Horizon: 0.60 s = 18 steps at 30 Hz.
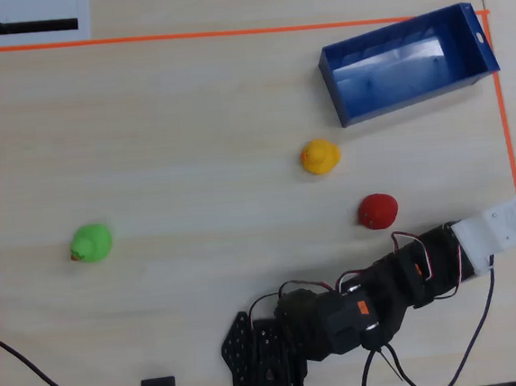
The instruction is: Grasp blue duck and put it into box.
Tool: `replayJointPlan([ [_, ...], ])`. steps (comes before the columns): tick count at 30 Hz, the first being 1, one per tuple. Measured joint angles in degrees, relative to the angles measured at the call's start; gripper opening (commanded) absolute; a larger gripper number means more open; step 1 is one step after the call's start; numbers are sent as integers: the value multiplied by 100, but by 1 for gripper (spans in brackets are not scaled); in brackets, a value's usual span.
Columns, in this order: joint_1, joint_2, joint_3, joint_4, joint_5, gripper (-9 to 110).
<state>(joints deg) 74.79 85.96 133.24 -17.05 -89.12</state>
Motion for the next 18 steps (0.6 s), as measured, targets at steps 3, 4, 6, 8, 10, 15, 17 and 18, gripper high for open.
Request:
replayJointPlan([
  [3, -343, 545, -132, 448, 475, 0],
  [4, -483, 756, -211, 615, 642, 0],
  [6, -791, 1178, -448, 1011, 1002, 0],
  [8, -1107, 1547, -773, 1477, 1380, 0],
  [10, -1441, 1854, -1160, 1978, 1758, 0],
  [15, -2355, 2145, -1969, 2716, 2364, 0],
  [17, -2716, 2136, -2048, 2698, 2373, 0],
  [18, -2883, 2083, -2065, 2628, 2373, 0],
])
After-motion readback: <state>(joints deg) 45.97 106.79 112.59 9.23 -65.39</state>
